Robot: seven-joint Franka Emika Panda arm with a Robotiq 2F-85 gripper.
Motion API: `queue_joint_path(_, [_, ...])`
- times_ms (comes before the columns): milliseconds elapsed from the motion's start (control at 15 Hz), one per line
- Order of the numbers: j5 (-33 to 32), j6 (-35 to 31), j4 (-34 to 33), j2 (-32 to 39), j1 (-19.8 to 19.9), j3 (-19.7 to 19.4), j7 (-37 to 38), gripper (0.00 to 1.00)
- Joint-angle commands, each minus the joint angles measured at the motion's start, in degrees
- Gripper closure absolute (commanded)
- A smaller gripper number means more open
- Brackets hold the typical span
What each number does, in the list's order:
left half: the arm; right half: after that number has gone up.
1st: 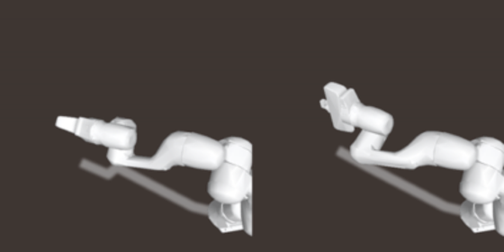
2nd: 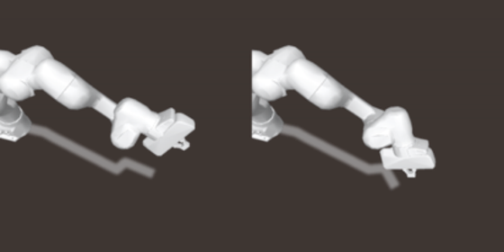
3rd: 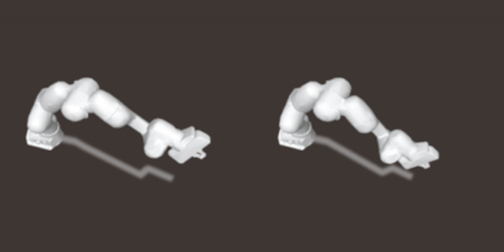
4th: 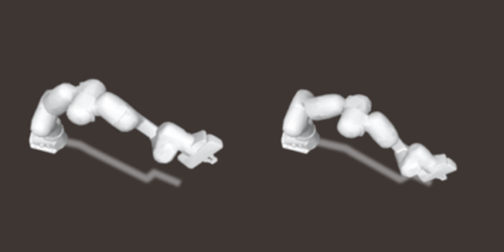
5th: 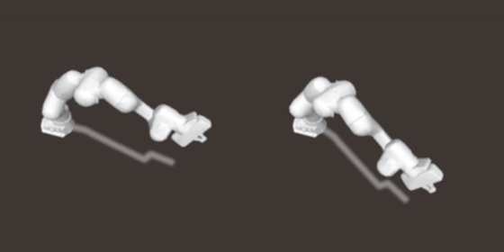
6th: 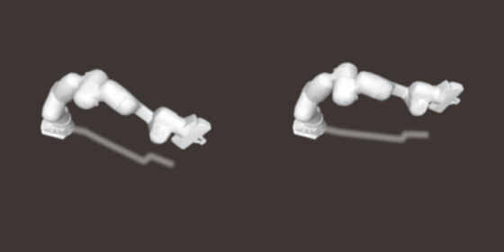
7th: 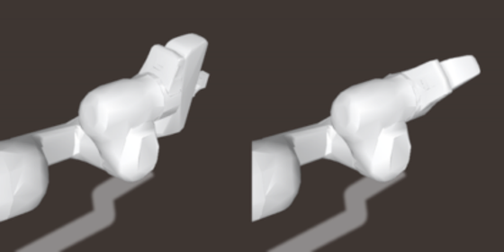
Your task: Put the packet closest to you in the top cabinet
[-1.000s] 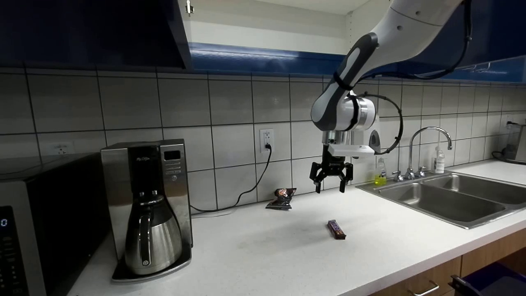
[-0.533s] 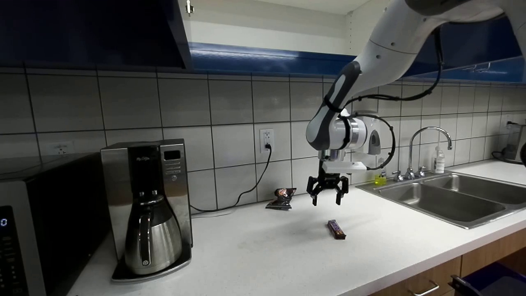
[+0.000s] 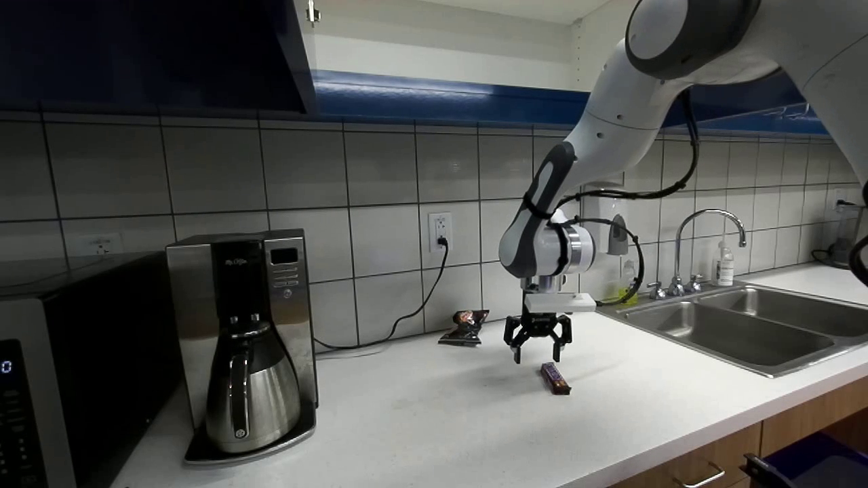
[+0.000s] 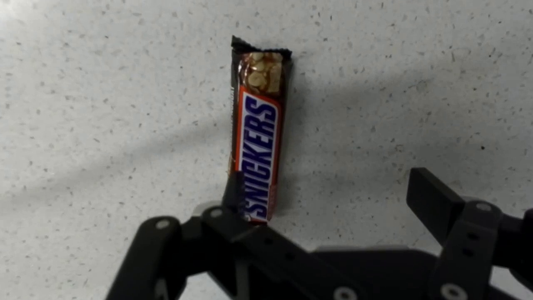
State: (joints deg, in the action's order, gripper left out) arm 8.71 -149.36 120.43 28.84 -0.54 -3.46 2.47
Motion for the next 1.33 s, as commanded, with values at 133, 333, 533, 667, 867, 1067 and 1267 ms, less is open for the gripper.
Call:
queue_joint_path(133, [-1.76,-0.21,-0.26,1.49,-0.16,-0.94,5.35,0.00])
queue_joint_path(333, [-2.12,-0.39,0.24,1.68,-0.28,-1.59,6.55,0.00])
queue_joint_path(533, [-2.22,-0.25,0.70,1.82,-0.28,-1.96,7.17,0.00])
queue_joint_path(667, [-2.36,-0.21,0.90,1.94,-0.39,-2.23,7.61,0.00])
queue_joint_path(867, [-2.84,-0.36,1.11,2.06,-0.67,-2.69,8.68,0.00])
queue_joint_path(1067, [-3.11,-0.52,1.12,2.18,-0.72,-2.95,9.26,0.00])
queue_joint_path(1267, [-3.10,-0.62,1.10,2.30,-0.63,-3.02,9.23,0.25])
